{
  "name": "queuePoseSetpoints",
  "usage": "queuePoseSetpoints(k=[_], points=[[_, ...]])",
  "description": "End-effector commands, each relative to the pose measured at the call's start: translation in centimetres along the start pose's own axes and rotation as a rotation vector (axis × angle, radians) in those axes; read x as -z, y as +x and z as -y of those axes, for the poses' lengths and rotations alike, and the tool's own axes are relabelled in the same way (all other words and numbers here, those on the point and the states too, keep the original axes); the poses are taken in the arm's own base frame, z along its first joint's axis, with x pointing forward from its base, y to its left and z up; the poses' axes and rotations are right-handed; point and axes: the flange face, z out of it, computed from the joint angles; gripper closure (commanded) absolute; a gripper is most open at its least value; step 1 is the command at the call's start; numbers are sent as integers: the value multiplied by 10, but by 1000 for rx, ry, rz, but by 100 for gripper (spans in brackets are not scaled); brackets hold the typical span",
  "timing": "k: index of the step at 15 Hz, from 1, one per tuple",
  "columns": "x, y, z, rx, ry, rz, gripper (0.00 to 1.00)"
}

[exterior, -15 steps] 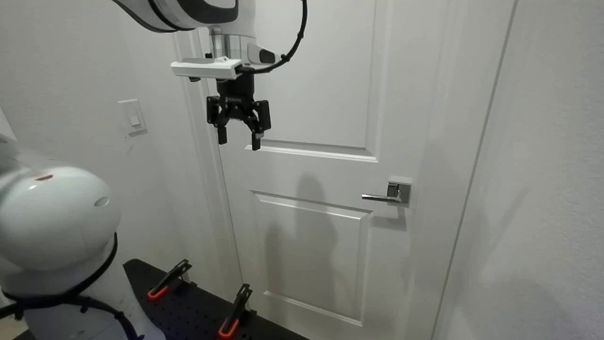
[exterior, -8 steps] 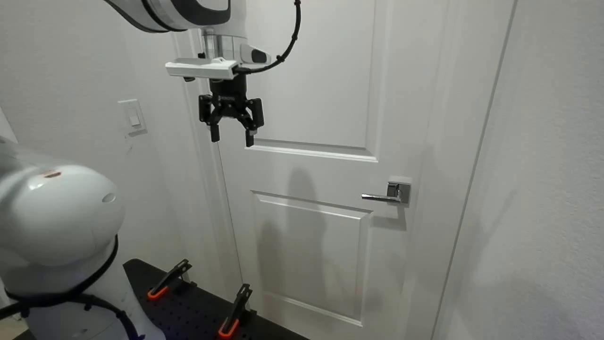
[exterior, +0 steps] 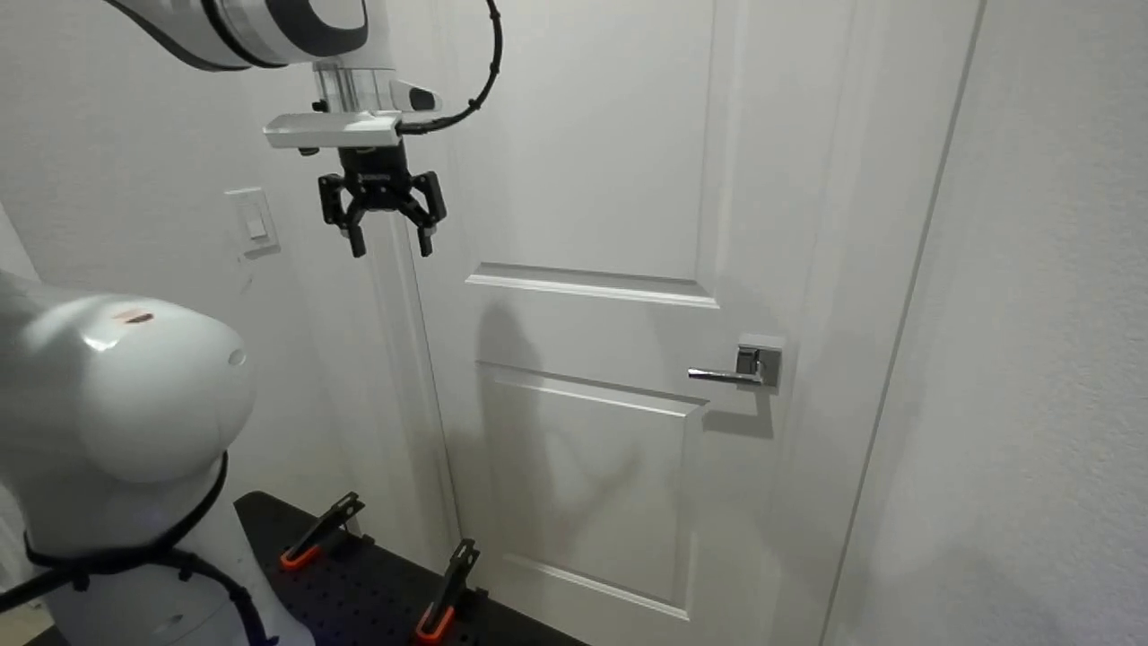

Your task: Switch the light on then off again.

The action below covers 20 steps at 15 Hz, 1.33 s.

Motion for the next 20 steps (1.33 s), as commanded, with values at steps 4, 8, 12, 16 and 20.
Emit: queuePoseSetpoints(k=[4, 8, 12, 16, 20], points=[[8, 31, 63, 188, 1, -115, 0], [9, 48, 94, 271, 26, -211, 0], [2, 69, 121, 353, 72, -284, 0], [-8, 91, 146, 430, 124, -331, 0], [-16, 115, 171, 497, 164, -371, 0]])
